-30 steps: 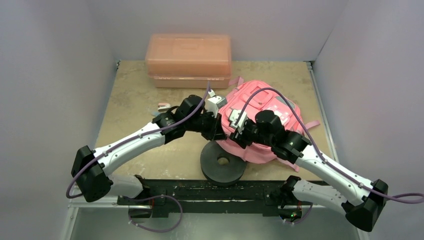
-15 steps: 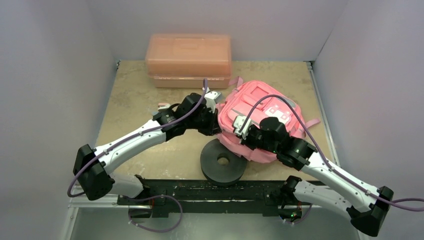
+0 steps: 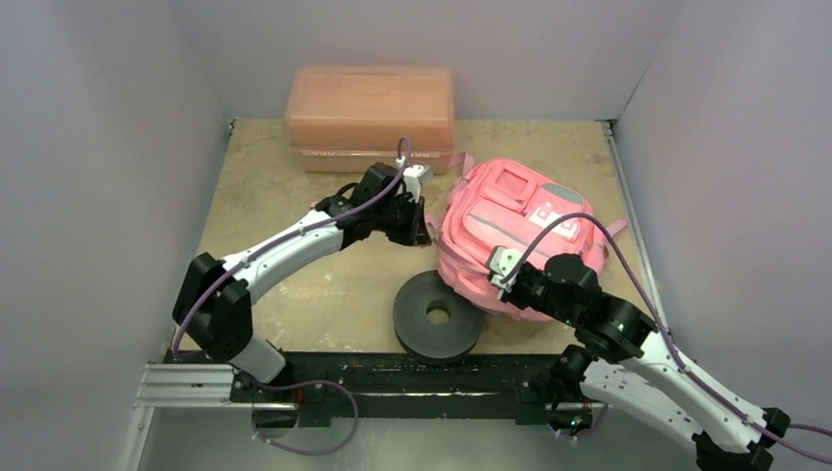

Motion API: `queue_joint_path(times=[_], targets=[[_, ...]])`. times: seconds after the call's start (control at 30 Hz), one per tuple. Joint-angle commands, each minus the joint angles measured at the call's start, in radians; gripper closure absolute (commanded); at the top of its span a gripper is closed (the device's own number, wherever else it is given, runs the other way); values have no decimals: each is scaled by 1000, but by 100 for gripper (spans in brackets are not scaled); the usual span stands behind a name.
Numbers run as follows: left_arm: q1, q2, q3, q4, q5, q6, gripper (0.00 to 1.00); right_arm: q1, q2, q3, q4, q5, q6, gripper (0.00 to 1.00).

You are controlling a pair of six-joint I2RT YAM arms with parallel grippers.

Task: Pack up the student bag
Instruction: Zip the student bag at the center of the board.

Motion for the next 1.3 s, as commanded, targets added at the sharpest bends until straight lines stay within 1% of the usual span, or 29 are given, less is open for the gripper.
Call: queue_joint_path(times=[0.0,0.03,0.07,0.13,0.17,0.33,0.4,0.47,0.53,0.67,0.73,0.77,0.8,0.87,0.9,0.97,1.07,1.13,1.2,1.27], targets=[[-9,-106,-10,134,127,-19,100,-11,-13,17,37,75,-37,87],[-25,-123,-6,148,140,-33,100,-11,1,20,41,60,-41,62],[-45,-136,-3,162,146,-48,100,-11,22,27,39,31,-37,41],[-83,-150,5,187,155,-77,100,-11,67,45,47,6,-28,7],[-100,-151,11,193,160,-87,100,-11,87,55,57,6,-21,2],[-171,-116,34,204,179,-122,100,-11,159,132,84,6,-3,1],[-187,-105,43,205,184,-136,100,-11,195,153,88,6,2,6],[-196,-108,42,212,183,-148,100,-11,227,154,86,15,-2,14],[-199,-126,34,221,173,-152,100,-11,249,144,80,36,-16,23],[-199,-137,42,198,145,-136,100,-11,259,92,82,90,-58,35],[-197,-133,55,179,142,-128,100,-11,254,83,85,101,-61,49],[-197,-131,60,172,135,-123,100,-11,248,80,85,104,-60,59],[-197,-130,64,160,121,-119,100,-11,242,81,85,110,-55,72],[-192,-126,67,105,50,-109,100,-11,229,82,78,133,-28,97],[-185,-121,65,76,16,-106,100,-11,220,83,79,132,-17,100],[-156,-106,42,46,-26,-107,100,-11,183,77,82,148,0,100],[-74,-68,-1,22,-45,-93,100,-11,110,46,105,159,17,100],[-14,-29,-9,6,-32,-66,100,-11,75,21,119,171,18,100],[30,7,-8,16,-38,-34,100,-11,64,11,114,189,21,100],[61,59,39,-13,-57,-4,100,-11,59,6,107,189,20,100]])
